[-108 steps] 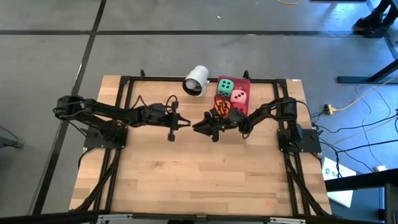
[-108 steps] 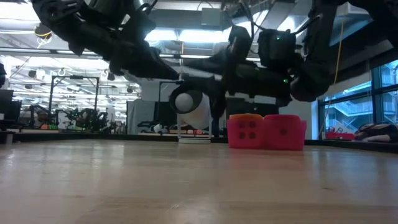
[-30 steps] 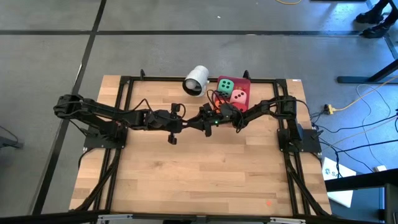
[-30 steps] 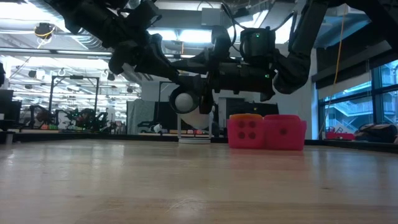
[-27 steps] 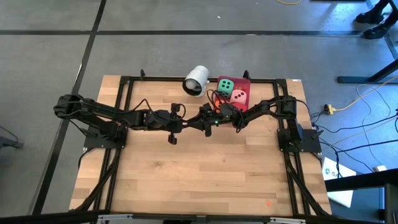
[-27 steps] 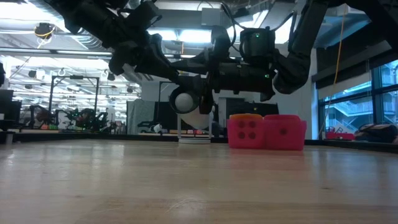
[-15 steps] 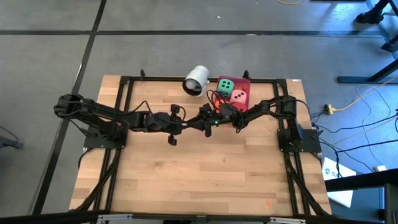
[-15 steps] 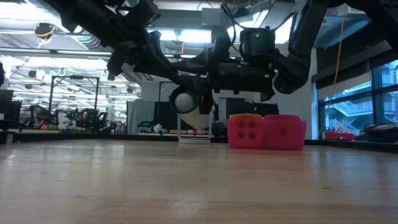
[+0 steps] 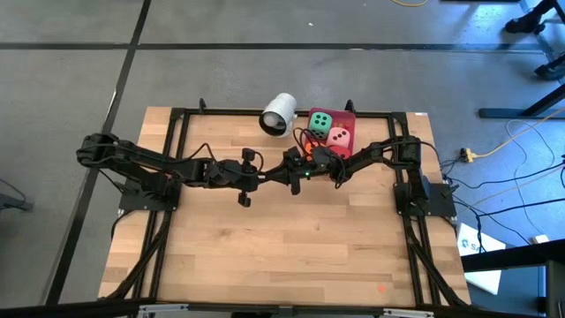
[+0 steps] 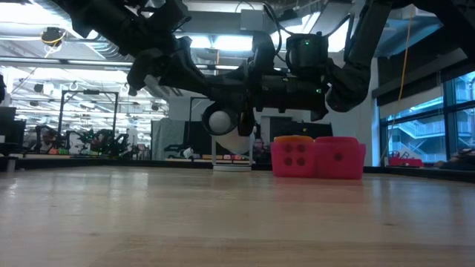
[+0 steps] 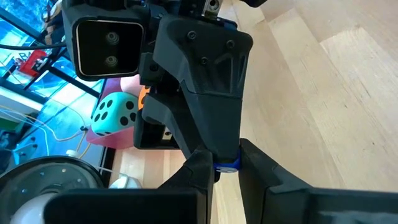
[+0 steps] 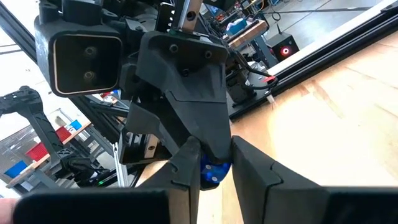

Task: Pick & Place Dice
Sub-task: Put the small blue dice into the red bin, then put the small orange dice into the red bin

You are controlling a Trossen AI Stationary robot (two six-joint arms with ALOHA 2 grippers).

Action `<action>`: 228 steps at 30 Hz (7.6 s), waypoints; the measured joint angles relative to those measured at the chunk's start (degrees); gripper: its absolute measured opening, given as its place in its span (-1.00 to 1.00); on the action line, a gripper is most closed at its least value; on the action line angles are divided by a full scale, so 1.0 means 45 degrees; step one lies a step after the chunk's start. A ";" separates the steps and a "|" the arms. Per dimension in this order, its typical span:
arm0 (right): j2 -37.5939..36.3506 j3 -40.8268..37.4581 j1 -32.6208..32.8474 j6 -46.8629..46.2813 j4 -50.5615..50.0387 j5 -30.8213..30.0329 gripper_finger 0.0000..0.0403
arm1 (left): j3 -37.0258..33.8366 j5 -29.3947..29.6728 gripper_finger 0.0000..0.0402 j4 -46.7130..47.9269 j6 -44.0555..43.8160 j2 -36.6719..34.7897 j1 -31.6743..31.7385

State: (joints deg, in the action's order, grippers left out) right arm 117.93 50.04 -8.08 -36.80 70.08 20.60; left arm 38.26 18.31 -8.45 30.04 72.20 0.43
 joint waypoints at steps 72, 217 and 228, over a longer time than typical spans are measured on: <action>-1.2688 -0.0759 -0.0656 0.8247 -1.5250 -0.5091 -0.75 | -0.1290 -0.5187 -0.24 0.2895 -0.3921 -0.6267 0.3015; -0.3657 0.2239 -0.9592 1.1070 -2.0853 -0.3142 -0.39 | -0.6377 -0.6314 -0.29 -0.3017 -0.5513 -0.9058 0.4456; -0.3648 0.2852 -0.9802 1.1050 -2.0312 -0.3122 -0.35 | -0.6377 -0.6319 -0.29 -0.3016 -0.5513 -0.9055 0.4455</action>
State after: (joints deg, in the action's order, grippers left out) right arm 101.51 62.87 -52.18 12.92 -21.32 6.55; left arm 9.56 -10.13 -22.02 5.23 31.46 20.48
